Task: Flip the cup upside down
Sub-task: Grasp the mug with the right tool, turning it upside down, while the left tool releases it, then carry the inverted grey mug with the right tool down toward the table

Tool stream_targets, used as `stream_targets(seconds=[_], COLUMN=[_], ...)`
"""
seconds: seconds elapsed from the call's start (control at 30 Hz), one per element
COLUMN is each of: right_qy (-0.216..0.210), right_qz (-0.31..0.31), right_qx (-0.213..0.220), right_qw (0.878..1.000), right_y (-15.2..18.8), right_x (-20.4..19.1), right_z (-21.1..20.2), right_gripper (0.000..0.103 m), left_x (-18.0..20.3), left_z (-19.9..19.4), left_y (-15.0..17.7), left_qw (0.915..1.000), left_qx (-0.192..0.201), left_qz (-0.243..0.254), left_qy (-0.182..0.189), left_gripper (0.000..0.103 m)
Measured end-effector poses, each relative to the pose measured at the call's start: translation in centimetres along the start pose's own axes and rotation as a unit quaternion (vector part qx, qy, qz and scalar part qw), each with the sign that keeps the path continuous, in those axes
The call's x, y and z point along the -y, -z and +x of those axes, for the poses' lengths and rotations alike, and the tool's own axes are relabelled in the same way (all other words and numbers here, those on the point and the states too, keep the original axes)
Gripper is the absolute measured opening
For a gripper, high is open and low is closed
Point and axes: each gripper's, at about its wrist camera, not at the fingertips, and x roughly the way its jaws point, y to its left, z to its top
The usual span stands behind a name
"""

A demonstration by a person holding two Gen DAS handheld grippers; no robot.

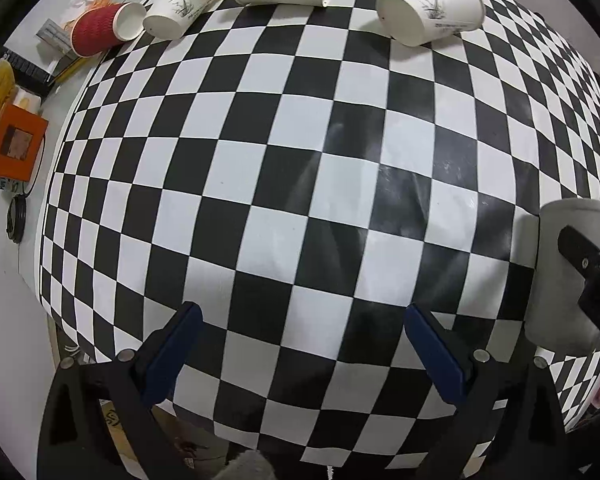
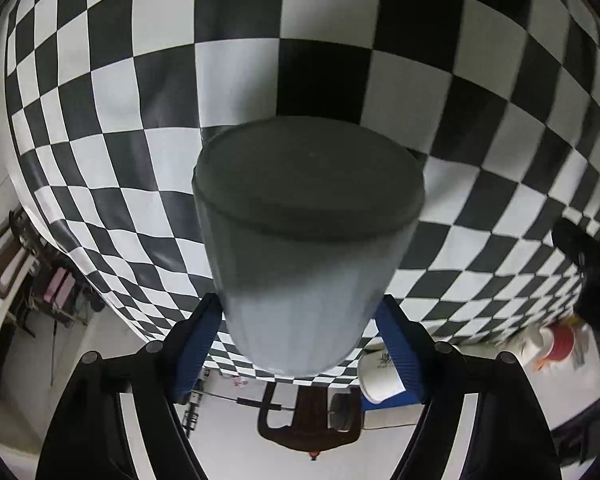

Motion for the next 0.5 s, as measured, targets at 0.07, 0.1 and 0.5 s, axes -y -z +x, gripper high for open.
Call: stream_targets(seconds=[0.07, 0.1, 0.5], right_qy=[-0.003, -0.004, -0.021], right_qz=[-0.004, -0.004, 0.06], right_qx=[0.003, 0.005, 0.013], right_qw=[1.0, 1.0, 0.998], right_y=[0.4, 0.5, -1.0], right_x=[0.3, 0.5, 0.6], right_z=[0.3, 0.4, -0.4], right_gripper=[0.082, 0.082, 0.082], left_x=[-0.6, -0.8, -4.1], left_z=[0.3, 0.4, -0.2], left_y=[-0.4, -0.6, -4.5], left_qw=[1.0, 1.0, 0.9998], left_qx=[0.0, 0.001, 0.013], left_qz=[-0.001, -0.001, 0.0], left_qy=[0.0, 0.0, -0.012], left_gripper=[0.103, 0.103, 0.103])
